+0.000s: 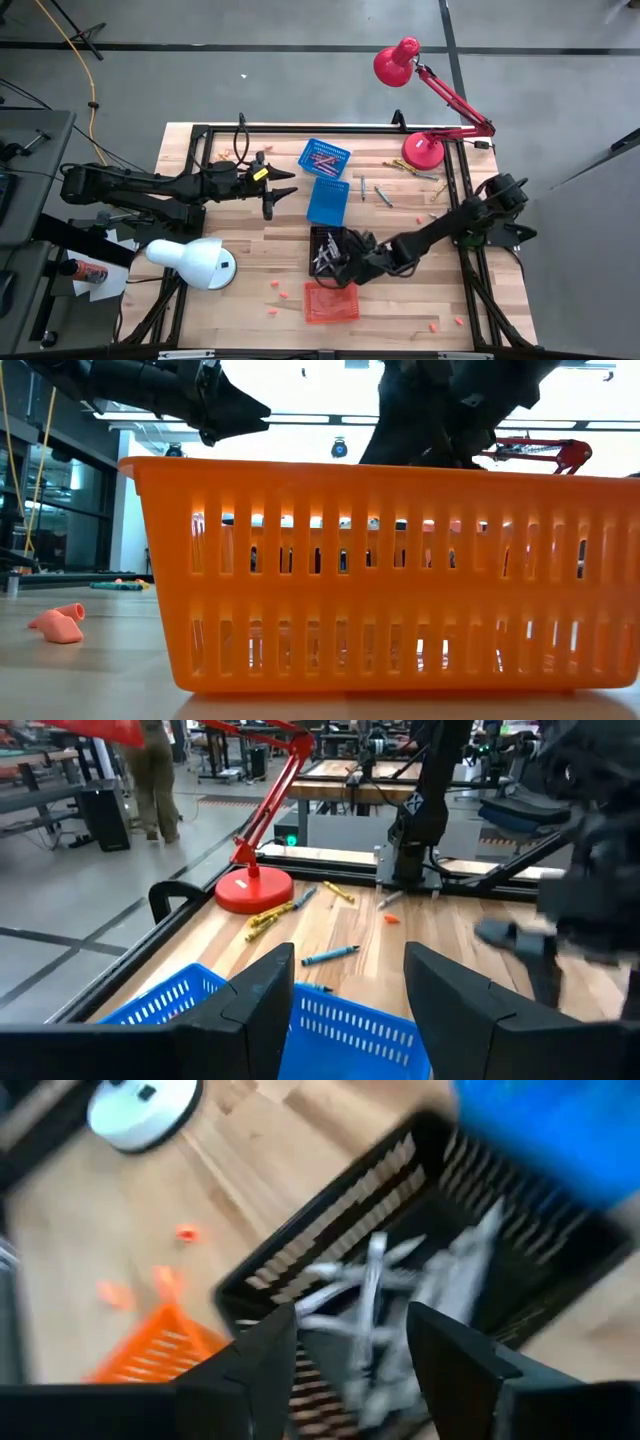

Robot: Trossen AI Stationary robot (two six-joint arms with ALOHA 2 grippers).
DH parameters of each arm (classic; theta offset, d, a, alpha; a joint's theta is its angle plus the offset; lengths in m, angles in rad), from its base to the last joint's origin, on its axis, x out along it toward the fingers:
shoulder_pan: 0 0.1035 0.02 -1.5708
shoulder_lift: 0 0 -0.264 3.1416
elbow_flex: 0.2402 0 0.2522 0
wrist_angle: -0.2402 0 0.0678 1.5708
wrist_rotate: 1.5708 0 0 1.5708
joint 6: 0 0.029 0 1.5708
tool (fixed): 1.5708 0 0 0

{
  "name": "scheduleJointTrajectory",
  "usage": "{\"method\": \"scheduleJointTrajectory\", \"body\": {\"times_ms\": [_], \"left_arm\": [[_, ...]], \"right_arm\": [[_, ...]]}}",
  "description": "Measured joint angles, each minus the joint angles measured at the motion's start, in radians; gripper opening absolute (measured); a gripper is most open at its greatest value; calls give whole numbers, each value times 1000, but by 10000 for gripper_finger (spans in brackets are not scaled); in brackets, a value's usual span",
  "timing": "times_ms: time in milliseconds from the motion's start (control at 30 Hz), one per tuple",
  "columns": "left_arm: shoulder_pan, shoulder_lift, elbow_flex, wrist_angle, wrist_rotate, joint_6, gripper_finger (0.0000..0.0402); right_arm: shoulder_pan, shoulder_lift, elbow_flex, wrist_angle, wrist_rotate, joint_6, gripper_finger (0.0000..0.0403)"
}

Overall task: Sort crayons
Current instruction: Put the white crayon into the black bin

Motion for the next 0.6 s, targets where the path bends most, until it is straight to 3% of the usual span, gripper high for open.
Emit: {"method": "scheduleJointTrajectory", "body": {"times_ms": [200, 300, 400, 600], "left_arm": [[49, 1, 1, 85, -103, 177, 177], [118, 1, 35, 118, -84, 206, 177], [188, 0, 90, 95, 11, 203, 177], [283, 1, 140, 11, 205, 195, 177]], "right_arm": [[-104, -125, 1, -248, 266, -341, 194], [-197, -211, 0, -347, 309, -460, 195], [-300, -308, 0, -365, 277, -605, 195], [-487, -472, 0, -345, 2, -832, 195]]}}
